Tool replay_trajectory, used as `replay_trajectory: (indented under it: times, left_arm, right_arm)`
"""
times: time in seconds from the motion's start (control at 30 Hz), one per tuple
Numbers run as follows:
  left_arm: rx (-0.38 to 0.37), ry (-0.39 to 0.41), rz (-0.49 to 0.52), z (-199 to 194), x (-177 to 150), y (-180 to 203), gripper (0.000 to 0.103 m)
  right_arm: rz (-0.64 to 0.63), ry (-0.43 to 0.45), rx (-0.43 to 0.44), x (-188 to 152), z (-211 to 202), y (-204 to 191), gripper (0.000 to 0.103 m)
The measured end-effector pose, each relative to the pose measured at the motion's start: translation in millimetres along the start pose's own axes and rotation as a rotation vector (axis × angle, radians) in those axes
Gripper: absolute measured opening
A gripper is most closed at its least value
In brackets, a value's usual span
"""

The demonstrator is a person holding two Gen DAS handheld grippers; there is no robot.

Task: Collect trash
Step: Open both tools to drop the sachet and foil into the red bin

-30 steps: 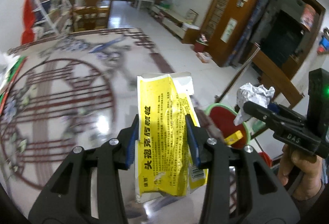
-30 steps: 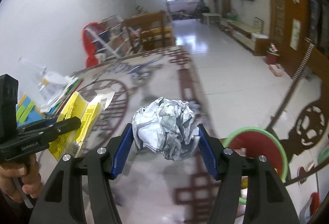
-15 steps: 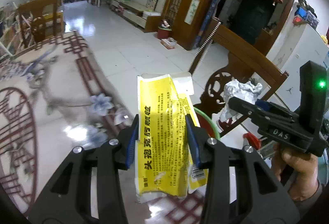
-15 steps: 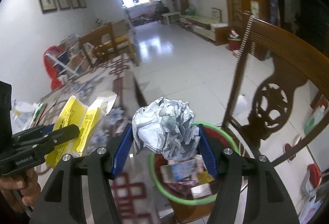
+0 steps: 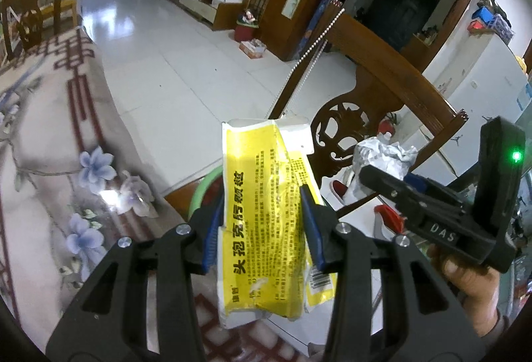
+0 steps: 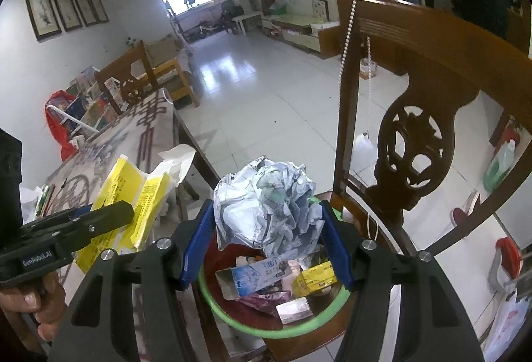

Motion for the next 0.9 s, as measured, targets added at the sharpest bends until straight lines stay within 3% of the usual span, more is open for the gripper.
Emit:
replay_trajectory:
  times: [0.3, 0.37, 0.43, 0.47, 0.53, 0.63, 0.7, 0.9]
  left_arm:
    - [-0.096, -0.034, -0.075, 20, 11, -5, 0.042]
    - [-0.128, -0.04, -0.1, 23, 14, -7, 0.063]
    - [-0.161, -0.037, -0.111, 23, 18, -6, 0.068]
    - [-0.156, -0.033, -0.113, 22, 19, -6, 0.077]
    - [-0.167, -0.014, -0.131, 18, 21, -8, 0.082]
    - [-0.171, 0.013, -0.16, 8, 21, -14, 0.088]
    - [-0.151, 0.033, -0.163, 0, 19, -19, 0.097]
    - [-0.078, 0.092, -0.149, -35, 5, -34, 0.097]
  right_arm:
    - [0.022, -0.003, 0.007, 10, 8, 9, 0.062]
    - [0.024, -0.015, 0.015, 9, 11, 9, 0.067]
    - [0.024, -0.021, 0.002, 8, 14, 10, 0.072]
    - [0.02, -0.024, 0.0, 8, 15, 10, 0.075]
    - [0.02, -0.024, 0.007, 7, 15, 9, 0.086]
    - [0.01, -0.014, 0.003, 6, 13, 7, 0.095]
    - [0.015, 0.0, 0.007, 6, 9, 5, 0.096]
    - [-0.012, 0.015, 0.003, 2, 5, -9, 0.096]
Point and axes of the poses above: each gripper's, at about its wrist camera, not at the fingertips, and z roughly the way its jaws point, y to its right, x to its top, the point moved 8 cm from there along z, roughly the way its jaws point, and after that the axes turned 12 degrees about -y, right-handed, at the moved point
